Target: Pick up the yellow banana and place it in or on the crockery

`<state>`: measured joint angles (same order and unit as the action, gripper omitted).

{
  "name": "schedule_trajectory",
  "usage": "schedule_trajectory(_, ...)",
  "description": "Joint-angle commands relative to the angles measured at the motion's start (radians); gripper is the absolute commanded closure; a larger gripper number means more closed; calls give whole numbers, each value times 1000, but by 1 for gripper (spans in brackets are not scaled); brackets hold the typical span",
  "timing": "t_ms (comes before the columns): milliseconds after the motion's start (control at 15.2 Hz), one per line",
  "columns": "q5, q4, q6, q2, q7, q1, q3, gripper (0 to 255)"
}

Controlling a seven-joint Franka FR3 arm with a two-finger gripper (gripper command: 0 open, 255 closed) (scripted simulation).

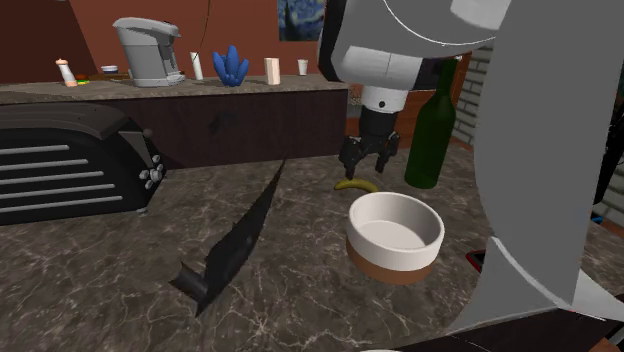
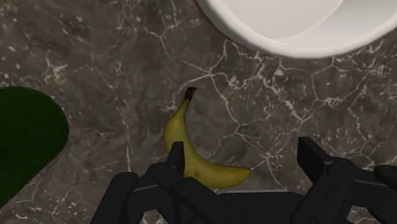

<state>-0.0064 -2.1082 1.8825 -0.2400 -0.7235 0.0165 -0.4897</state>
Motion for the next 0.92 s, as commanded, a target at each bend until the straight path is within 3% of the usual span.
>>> schedule_trajectory(0, 39, 63, 20, 93, -88, 5, -38, 0)
schedule_trajectory(198, 106, 152, 32, 215, -202, -1, -74, 0)
schedule_trajectory(858, 125, 76, 130, 242, -216, -2, -69, 0)
